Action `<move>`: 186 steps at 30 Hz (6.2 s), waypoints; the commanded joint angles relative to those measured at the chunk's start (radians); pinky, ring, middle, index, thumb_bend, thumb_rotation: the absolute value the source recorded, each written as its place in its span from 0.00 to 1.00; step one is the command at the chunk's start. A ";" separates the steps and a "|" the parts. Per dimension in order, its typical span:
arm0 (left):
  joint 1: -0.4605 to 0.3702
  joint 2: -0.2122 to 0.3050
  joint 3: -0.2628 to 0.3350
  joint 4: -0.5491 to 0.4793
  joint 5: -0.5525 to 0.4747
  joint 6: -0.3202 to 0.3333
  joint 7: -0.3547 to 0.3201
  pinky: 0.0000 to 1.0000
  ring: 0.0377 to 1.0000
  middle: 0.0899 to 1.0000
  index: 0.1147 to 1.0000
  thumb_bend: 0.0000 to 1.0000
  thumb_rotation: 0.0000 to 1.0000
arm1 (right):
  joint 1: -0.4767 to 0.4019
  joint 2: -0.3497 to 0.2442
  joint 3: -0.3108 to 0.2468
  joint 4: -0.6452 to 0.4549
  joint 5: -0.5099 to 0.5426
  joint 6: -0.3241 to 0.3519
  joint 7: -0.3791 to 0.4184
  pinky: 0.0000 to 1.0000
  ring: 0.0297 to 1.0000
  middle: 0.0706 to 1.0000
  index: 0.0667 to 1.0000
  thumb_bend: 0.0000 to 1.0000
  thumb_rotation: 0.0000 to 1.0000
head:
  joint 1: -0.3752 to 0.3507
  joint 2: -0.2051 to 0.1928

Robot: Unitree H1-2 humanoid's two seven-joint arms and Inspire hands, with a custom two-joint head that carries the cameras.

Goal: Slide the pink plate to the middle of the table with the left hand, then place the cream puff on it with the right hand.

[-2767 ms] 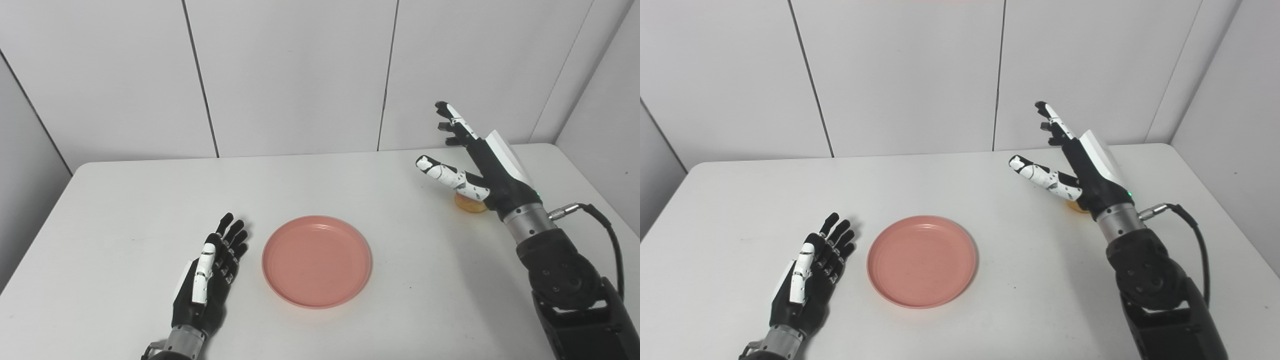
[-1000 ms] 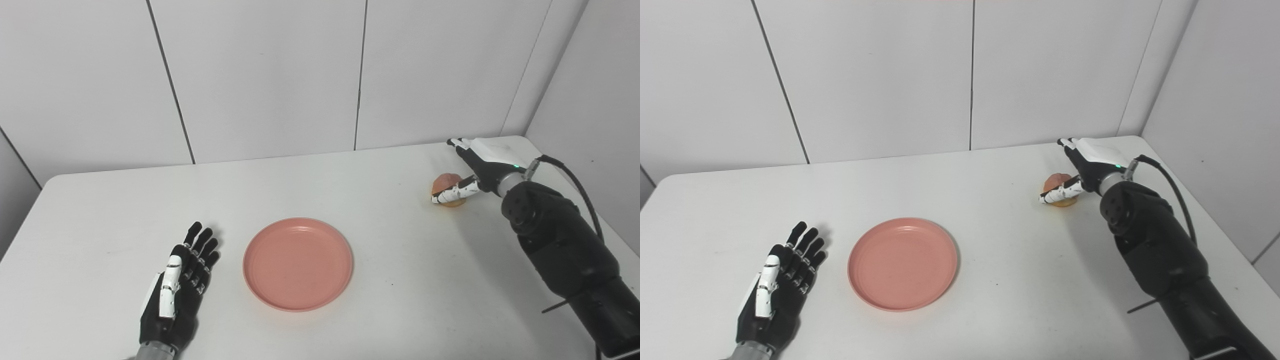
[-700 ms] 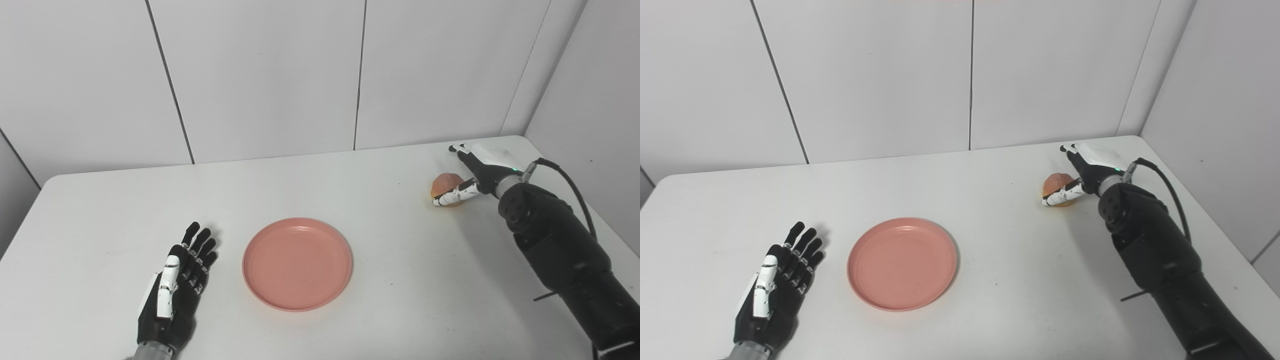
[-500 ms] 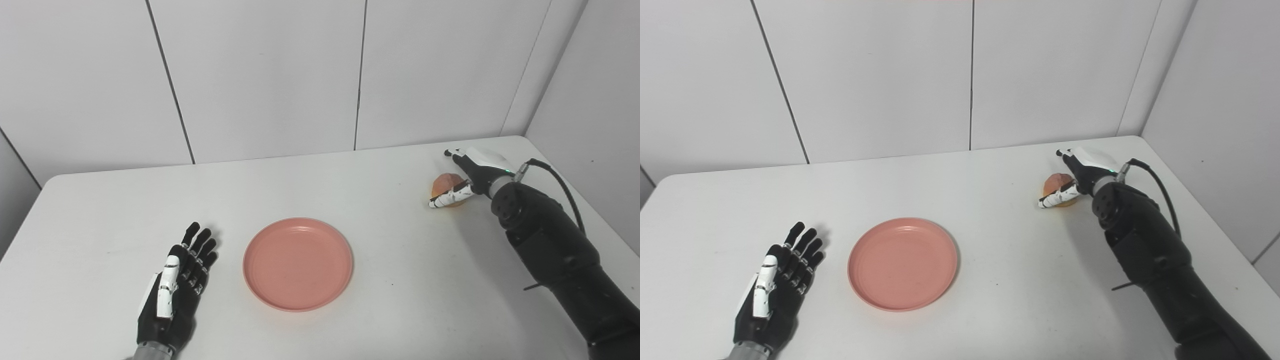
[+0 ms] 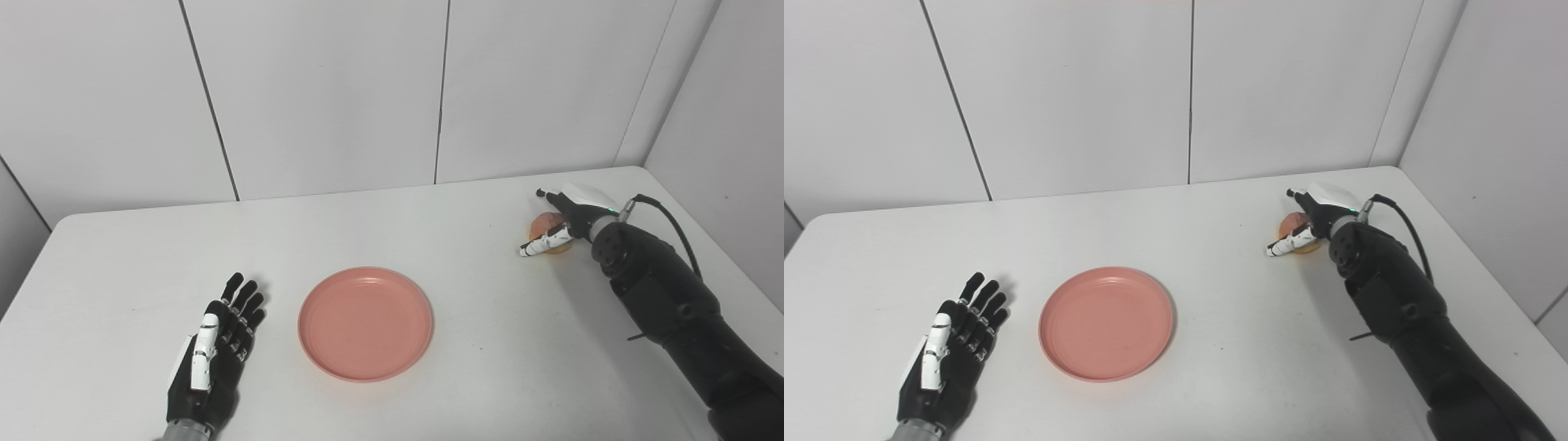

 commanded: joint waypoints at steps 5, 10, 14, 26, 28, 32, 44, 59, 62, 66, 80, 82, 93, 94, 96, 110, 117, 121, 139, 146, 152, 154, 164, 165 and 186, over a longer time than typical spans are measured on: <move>0.035 0.002 -0.008 0.011 0.015 0.061 0.018 1.00 0.97 0.97 0.95 0.40 1.00 | -0.094 -0.022 0.026 0.042 -0.026 0.001 -0.024 0.77 0.91 0.94 0.91 0.85 0.30 | 0.009 0.002; 0.036 0.006 -0.009 0.016 0.009 0.057 0.010 1.00 0.98 0.98 0.96 0.40 1.00 | -0.105 -0.027 0.049 0.052 -0.036 0.031 0.021 0.75 0.91 0.92 0.87 0.88 0.32 | 0.006 0.004; 0.038 0.006 -0.008 0.013 0.007 0.057 0.010 1.00 0.98 0.97 0.96 0.40 1.00 | -0.113 -0.013 0.047 0.087 -0.043 0.061 -0.012 0.57 0.68 0.72 0.84 0.84 0.17 | 0.006 0.007; 0.036 0.006 -0.007 0.019 0.004 0.051 0.009 1.00 0.97 0.97 0.96 0.42 1.00 | -0.100 -0.009 0.077 0.119 -0.107 0.128 -0.126 0.29 0.34 0.43 0.52 0.51 0.00 | 0.006 0.011; 0.036 0.006 -0.007 0.016 0.005 0.053 0.009 1.00 0.97 0.97 0.96 0.42 1.00 | -0.095 -0.008 0.069 0.111 -0.120 0.130 -0.128 0.33 0.37 0.43 0.50 0.52 0.00 | 0.005 0.011; 0.037 0.005 -0.005 0.011 0.002 0.059 0.013 1.00 0.98 0.97 0.96 0.42 1.00 | -0.089 -0.008 0.055 0.096 -0.139 0.131 -0.115 0.35 0.38 0.45 0.51 0.51 0.00 | 0.005 0.013; 0.036 0.000 -0.007 0.004 0.005 0.061 0.017 1.00 0.98 0.97 0.96 0.42 1.00 | -0.053 -0.031 -0.046 -0.127 -0.206 0.132 0.018 0.36 0.38 0.46 0.50 0.51 0.00 | 0.022 0.016; 0.037 -0.014 -0.025 -0.008 0.022 0.059 0.031 1.00 0.98 0.97 0.96 0.42 1.00 | 0.005 0.062 -0.122 -0.579 -0.299 0.131 0.248 0.37 0.40 0.46 0.46 0.52 0.00 | 0.052 0.020; 0.036 -0.018 -0.030 -0.006 0.021 0.058 0.036 1.00 0.97 0.97 0.96 0.42 1.00 | 0.007 0.079 -0.104 -0.634 -0.306 0.131 0.279 0.34 0.37 0.44 0.50 0.51 0.00 | 0.071 0.021; 0.035 -0.025 -0.038 -0.010 0.027 0.057 0.045 1.00 0.97 0.97 0.95 0.44 1.00 | 0.009 0.106 -0.073 -0.702 -0.292 0.130 0.308 0.31 0.36 0.44 0.52 0.51 0.00 | 0.096 0.025; 0.038 -0.083 -0.065 -0.060 0.077 0.095 0.103 0.99 0.96 0.95 0.93 0.45 1.00 | 0.041 0.234 0.062 -0.771 -0.249 0.105 0.313 0.33 0.35 0.45 0.53 0.51 0.00 | 0.230 0.043; 0.039 -0.100 -0.065 -0.068 0.084 0.102 0.116 0.98 0.95 0.94 0.92 0.45 1.00 | 0.051 0.258 0.080 -0.760 -0.238 0.099 0.302 0.34 0.34 0.43 0.53 0.51 0.00 | 0.246 0.046; 0.040 -0.143 -0.087 -0.095 0.143 0.110 0.160 0.96 0.94 0.93 0.93 0.46 1.00 | 0.088 0.312 0.176 -0.697 -0.237 0.056 0.272 0.33 0.35 0.44 0.52 0.51 0.00 | 0.327 0.062; 0.041 -0.145 -0.090 -0.100 0.150 0.111 0.162 0.96 0.94 0.93 0.93 0.46 1.00 | 0.090 0.314 0.184 -0.691 -0.238 0.054 0.272 0.33 0.35 0.44 0.52 0.51 0.00 | 0.336 0.065; 0.042 -0.148 -0.095 -0.106 0.164 0.108 0.170 0.96 0.94 0.93 0.92 0.47 1.00 | 0.094 0.315 0.194 -0.683 -0.236 0.049 0.268 0.33 0.35 0.43 0.52 0.51 0.00 | 0.343 0.068; 0.058 -0.181 -0.112 -0.149 0.255 0.106 0.226 0.95 0.93 0.92 0.91 0.45 1.00 | 0.104 0.340 0.220 -0.581 -0.209 0.006 0.221 0.29 0.34 0.43 0.52 0.51 0.00 | 0.358 0.093; 0.076 -0.179 -0.140 -0.137 0.320 0.018 0.232 0.94 0.93 0.93 0.92 0.46 1.00 | 0.108 0.351 0.227 -0.526 -0.196 -0.033 0.172 0.29 0.34 0.43 0.52 0.51 0.00 | 0.364 0.096; 0.092 -0.194 -0.143 -0.136 0.334 0.000 0.245 0.93 0.92 0.92 0.92 0.44 1.00 | 0.115 0.354 0.234 -0.497 -0.190 -0.053 0.147 0.28 0.34 0.42 0.52 0.51 0.00 | 0.364 0.097; 0.105 -0.206 -0.152 -0.120 0.365 -0.035 0.265 0.92 0.91 0.92 0.93 0.44 1.00 | 0.127 0.305 0.287 -0.683 -0.278 -0.009 0.287 0.38 0.53 0.68 0.72 0.74 0.16 | 0.372 0.100; 0.104 -0.207 -0.151 -0.126 0.365 -0.020 0.266 0.91 0.91 0.92 0.92 0.44 1.00 | 0.130 0.297 0.266 -0.812 -0.314 -0.002 0.407 0.47 0.64 0.74 0.78 0.81 0.22 | 0.373 0.100; 0.103 -0.205 -0.152 -0.125 0.364 -0.021 0.263 0.92 0.92 0.92 0.92 0.44 1.00 | 0.127 0.296 0.251 -0.873 -0.351 0.005 0.498 0.53 0.74 0.82 0.85 0.85 0.28 | 0.371 0.101; 0.102 -0.206 -0.151 -0.125 0.363 -0.022 0.264 0.92 0.92 0.92 0.92 0.44 1.00 | 0.126 0.297 0.244 -0.885 -0.361 0.003 0.512 0.54 0.75 0.83 0.86 0.86 0.30 | 0.371 0.101; 0.102 -0.204 -0.148 -0.128 0.354 -0.015 0.260 0.92 0.91 0.92 0.91 0.44 1.00 | 0.128 0.282 0.165 -0.953 -0.362 -0.001 0.553 0.61 0.81 0.89 0.90 0.92 0.41 | 0.365 0.103; 0.102 -0.203 -0.147 -0.127 0.353 -0.017 0.260 0.92 0.91 0.92 0.91 0.44 1.00 | 0.134 0.276 0.147 -0.963 -0.353 -0.008 0.541 0.62 0.81 0.89 0.90 0.92 0.42 | 0.365 0.104; 0.102 -0.181 -0.134 -0.120 0.348 -0.023 0.257 0.92 0.91 0.91 0.91 0.44 1.00 | 0.520 0.337 -0.171 -0.877 0.096 -0.182 -0.020 0.84 0.93 0.99 1.00 0.85 0.83 | 0.358 0.103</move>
